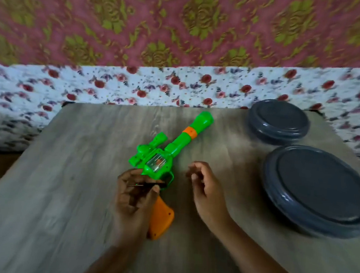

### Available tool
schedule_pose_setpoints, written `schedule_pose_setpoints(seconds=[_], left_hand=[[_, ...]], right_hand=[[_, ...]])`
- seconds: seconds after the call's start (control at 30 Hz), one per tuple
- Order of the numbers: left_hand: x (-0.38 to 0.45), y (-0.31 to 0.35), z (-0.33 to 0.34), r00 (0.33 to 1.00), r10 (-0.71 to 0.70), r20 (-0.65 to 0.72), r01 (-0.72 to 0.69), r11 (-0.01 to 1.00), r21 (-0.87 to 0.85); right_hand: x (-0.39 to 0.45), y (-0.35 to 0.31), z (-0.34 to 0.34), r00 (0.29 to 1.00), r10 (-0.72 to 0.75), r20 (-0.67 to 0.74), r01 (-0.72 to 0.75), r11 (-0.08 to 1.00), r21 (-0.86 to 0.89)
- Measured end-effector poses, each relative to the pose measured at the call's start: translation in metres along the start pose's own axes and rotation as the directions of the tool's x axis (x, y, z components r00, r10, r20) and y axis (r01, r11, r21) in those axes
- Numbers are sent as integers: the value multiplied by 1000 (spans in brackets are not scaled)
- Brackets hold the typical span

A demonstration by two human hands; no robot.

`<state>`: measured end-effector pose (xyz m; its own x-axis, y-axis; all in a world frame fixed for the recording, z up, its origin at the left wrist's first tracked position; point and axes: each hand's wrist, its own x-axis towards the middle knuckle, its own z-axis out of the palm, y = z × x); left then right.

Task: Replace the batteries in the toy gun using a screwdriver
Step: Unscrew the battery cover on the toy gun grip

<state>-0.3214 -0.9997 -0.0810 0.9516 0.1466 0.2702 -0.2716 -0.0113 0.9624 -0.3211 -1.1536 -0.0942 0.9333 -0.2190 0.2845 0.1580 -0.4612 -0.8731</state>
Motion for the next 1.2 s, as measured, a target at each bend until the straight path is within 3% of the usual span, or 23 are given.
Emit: schedule_pose_setpoints(seconds=[0.1,0.23,0.37,0.7,0.97,1.13,1.2], left_hand=[[3,-24,-2,999,24,-31,-24,1000,-7],[11,-54,-5,1000,7,28,-7,1000,12],[6,-39,-13,993,105,47,-96,981,-170],[-12,-15,-10,953,275,127,-279,960,15],[-16,-15,-7,912,325,250,-377,904,202],[-10,-19,-14,942,336,1,-308,864,398],[-6,-19,-16,963,267,-24,-223,848,480]], right_hand=[[-3,20,-1,999,-25,-45,27,999,36],[0,32,1,996,-80,31,80,997,22],[-1,33,3,995,-97,10,96,994,53],[-30,-3,7,971,-212,109,199,972,122],[-36,-14,11,990,64,128,-116,882,456],[-28,-9,1,975,198,97,-215,751,625],[-24,-6,1,972,222,79,-219,726,652]])
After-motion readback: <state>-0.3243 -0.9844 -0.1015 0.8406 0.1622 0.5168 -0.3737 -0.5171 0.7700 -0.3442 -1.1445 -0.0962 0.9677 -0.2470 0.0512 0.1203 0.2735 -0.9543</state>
